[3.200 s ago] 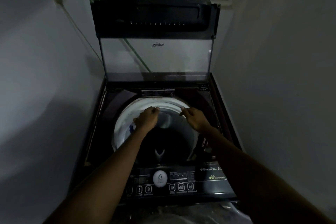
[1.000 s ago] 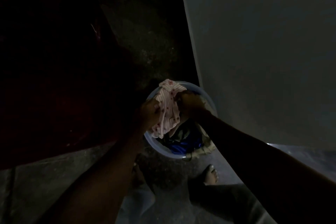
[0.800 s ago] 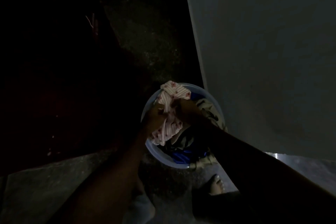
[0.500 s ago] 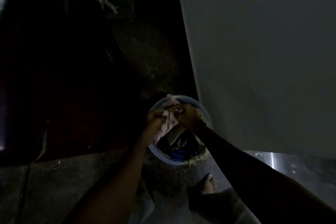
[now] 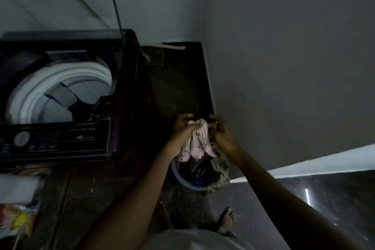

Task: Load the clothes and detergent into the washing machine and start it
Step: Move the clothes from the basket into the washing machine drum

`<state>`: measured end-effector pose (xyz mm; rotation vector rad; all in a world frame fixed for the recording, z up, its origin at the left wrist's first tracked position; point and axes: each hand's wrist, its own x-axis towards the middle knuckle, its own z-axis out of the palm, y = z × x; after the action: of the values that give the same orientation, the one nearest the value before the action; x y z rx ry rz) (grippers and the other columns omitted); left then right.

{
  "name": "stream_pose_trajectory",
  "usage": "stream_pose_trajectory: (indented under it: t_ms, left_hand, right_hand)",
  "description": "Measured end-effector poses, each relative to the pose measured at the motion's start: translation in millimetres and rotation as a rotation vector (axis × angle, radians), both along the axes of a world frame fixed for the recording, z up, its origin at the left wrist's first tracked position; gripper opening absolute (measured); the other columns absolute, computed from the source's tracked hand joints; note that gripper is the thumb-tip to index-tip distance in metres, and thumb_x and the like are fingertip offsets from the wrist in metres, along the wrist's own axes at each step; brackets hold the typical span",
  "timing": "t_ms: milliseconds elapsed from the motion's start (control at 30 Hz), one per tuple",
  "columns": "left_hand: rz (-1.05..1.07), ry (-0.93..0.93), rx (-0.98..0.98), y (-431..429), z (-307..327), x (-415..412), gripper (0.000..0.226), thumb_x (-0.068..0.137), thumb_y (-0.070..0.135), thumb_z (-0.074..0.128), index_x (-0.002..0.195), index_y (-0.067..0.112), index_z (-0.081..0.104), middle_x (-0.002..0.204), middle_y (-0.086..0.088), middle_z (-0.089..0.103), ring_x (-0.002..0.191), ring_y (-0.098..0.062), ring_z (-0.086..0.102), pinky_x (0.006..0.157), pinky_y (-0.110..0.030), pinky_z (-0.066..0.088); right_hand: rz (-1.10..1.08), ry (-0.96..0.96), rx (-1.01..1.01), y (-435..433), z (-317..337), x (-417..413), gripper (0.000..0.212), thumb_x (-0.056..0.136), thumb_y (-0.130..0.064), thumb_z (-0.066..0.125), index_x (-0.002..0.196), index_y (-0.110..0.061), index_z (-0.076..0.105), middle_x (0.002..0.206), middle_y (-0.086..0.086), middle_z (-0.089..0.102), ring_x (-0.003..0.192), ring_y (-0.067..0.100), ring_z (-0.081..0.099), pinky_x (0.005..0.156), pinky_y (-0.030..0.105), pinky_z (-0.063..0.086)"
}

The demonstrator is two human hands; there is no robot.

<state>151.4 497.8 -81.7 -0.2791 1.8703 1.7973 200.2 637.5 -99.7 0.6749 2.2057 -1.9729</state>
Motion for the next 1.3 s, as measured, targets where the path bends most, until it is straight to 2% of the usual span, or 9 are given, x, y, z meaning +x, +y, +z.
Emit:
stream_pose_trajectory:
  t_ms: [167, 333, 467, 600, 733, 933, 1100, 1233, 1300]
  left_hand:
    - [-0.096, 0.138, -0.048, -3, 38, -12, 0.039, 0.082, -0.012, 0.065, 0.111, 0.010, 0.050, 0.086, -0.001, 0.056, 0.076, -0.009, 0.057, 0.059, -0.014, 0.047]
    - [-0.231, 0.262, -0.059, -4, 79, -32, 0.034, 0.082, -0.014, 0.062, 0.101, 0.011, 0.049, 0.078, -0.001, 0.053, 0.069, -0.009, 0.052, 0.054, -0.013, 0.044]
    - [-0.340, 0.343, 0.009, -1, 110, -42, 0.040, 0.077, -0.022, 0.057, 0.085, 0.015, 0.045, 0.072, -0.005, 0.049, 0.058, -0.004, 0.049, 0.053, -0.015, 0.042]
    - [-0.355, 0.419, 0.025, -9, 135, -50, 0.033, 0.056, -0.003, 0.054, 0.080, 0.017, 0.045, 0.068, -0.002, 0.045, 0.054, -0.007, 0.041, 0.049, -0.019, 0.033]
    - [-0.339, 0.495, -0.138, -29, 134, -62, 0.032, 0.059, -0.004, 0.056, 0.080, 0.018, 0.049, 0.067, 0.000, 0.048, 0.049, 0.001, 0.042, 0.046, -0.016, 0.033]
    - [-0.311, 0.490, -0.390, -52, 100, -73, 0.027, 0.074, -0.001, 0.063, 0.093, 0.018, 0.058, 0.081, 0.004, 0.058, 0.073, -0.011, 0.053, 0.059, -0.020, 0.039]
    - [-0.342, 0.483, -0.445, -51, 76, -73, 0.030, 0.082, 0.003, 0.065, 0.108, 0.016, 0.057, 0.101, -0.006, 0.063, 0.086, -0.017, 0.058, 0.068, -0.025, 0.044]
    - [-0.464, 0.471, -0.373, -41, 66, -62, 0.058, 0.074, -0.008, 0.074, 0.126, 0.008, 0.055, 0.116, -0.008, 0.060, 0.109, -0.020, 0.058, 0.085, -0.022, 0.046]
    - [-0.494, 0.479, -0.277, -34, 68, -56, 0.073, 0.072, -0.011, 0.078, 0.137, 0.005, 0.048, 0.127, -0.003, 0.056, 0.121, -0.016, 0.053, 0.084, -0.006, 0.044]
  right_hand:
    - [0.048, -0.004, -0.186, 16, 34, 16, 0.033, 0.092, 0.011, 0.042, 0.120, -0.005, 0.045, 0.102, 0.009, 0.067, 0.077, 0.015, 0.067, 0.064, 0.020, 0.051]
    - [0.078, 0.129, 0.247, 48, 44, 4, 0.054, 0.079, 0.014, 0.064, 0.129, -0.003, 0.053, 0.114, 0.000, 0.056, 0.111, 0.024, 0.056, 0.074, 0.012, 0.045]
    - [0.378, 0.283, 0.348, 37, 45, -18, 0.083, 0.063, -0.014, 0.088, 0.134, -0.005, 0.048, 0.122, -0.009, 0.052, 0.107, -0.012, 0.051, 0.089, 0.006, 0.040]
    - [0.362, 0.041, 0.336, 29, 28, -28, 0.047, 0.086, -0.031, 0.070, 0.128, -0.014, 0.059, 0.117, -0.004, 0.059, 0.115, 0.015, 0.057, 0.089, 0.024, 0.043]
    - [0.252, 0.121, 0.360, 47, 44, -44, 0.032, 0.092, -0.022, 0.064, 0.121, -0.010, 0.065, 0.117, 0.001, 0.062, 0.114, 0.015, 0.056, 0.089, 0.024, 0.042]
    - [0.262, 0.275, 0.547, 65, 99, -69, 0.012, 0.088, -0.005, 0.063, 0.098, -0.010, 0.067, 0.105, 0.011, 0.069, 0.095, 0.013, 0.059, 0.070, 0.015, 0.042]
    - [0.293, 0.282, 0.600, 56, 130, -77, 0.012, 0.086, -0.030, 0.057, 0.089, -0.018, 0.059, 0.101, 0.008, 0.066, 0.094, 0.012, 0.056, 0.068, 0.021, 0.034]
    - [0.285, 0.293, 0.574, 43, 151, -86, 0.022, 0.089, -0.016, 0.060, 0.109, -0.011, 0.055, 0.100, 0.002, 0.060, 0.092, 0.017, 0.057, 0.073, 0.022, 0.038]
    - [0.318, 0.335, 0.604, 37, 165, -90, 0.027, 0.086, -0.009, 0.060, 0.112, -0.012, 0.054, 0.099, 0.002, 0.060, 0.088, 0.017, 0.057, 0.070, 0.021, 0.038]
